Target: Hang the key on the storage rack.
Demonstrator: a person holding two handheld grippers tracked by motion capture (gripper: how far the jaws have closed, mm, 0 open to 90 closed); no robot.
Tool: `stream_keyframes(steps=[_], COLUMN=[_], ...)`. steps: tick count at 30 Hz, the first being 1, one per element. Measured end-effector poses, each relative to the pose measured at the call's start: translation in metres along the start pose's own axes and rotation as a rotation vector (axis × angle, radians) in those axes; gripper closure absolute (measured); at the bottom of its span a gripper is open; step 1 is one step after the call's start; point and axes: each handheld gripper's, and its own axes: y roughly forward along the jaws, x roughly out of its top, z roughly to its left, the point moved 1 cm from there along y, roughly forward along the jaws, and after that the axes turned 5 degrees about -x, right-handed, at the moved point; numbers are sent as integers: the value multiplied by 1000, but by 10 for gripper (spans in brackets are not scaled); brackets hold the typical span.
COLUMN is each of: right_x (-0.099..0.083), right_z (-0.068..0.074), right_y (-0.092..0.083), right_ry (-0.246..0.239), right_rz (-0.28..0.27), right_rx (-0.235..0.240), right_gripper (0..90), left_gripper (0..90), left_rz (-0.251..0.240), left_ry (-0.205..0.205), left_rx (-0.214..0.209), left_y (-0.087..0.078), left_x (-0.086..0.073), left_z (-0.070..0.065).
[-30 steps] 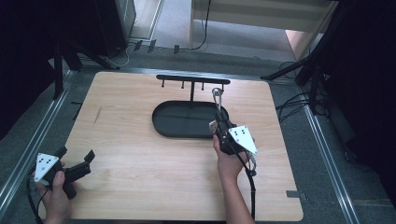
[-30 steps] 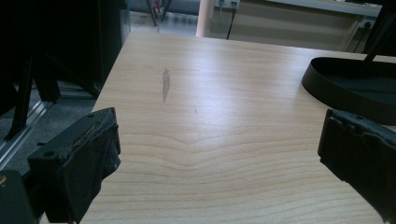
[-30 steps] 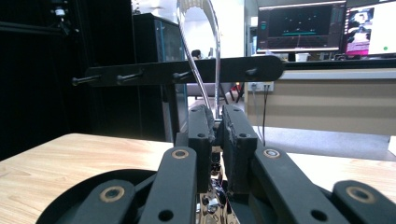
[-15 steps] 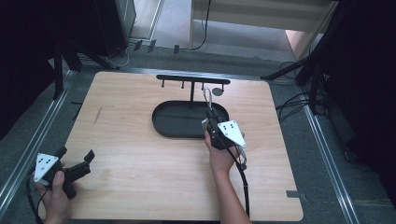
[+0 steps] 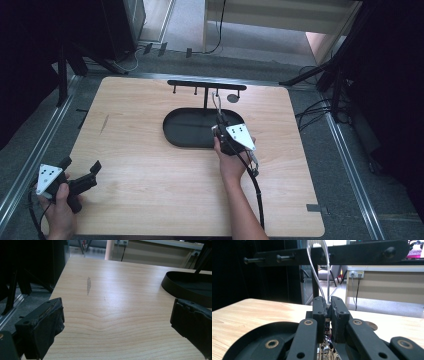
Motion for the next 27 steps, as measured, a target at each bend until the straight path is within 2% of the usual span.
stream_keyframes(steps=[20, 27], right_x=[-6, -9], right_z=[-2, -1], right_y=[22, 23], right_ry=[12, -11], right_rz=[58, 66], right_rx=[-39, -34], right_gripper=[833, 827], left_gripper=[0, 0], left_rz=[-1, -1], left_ry=[0, 1], left_rx=[0, -1], left_y=[0, 0], left_x=[0, 0], left_z=[0, 0])
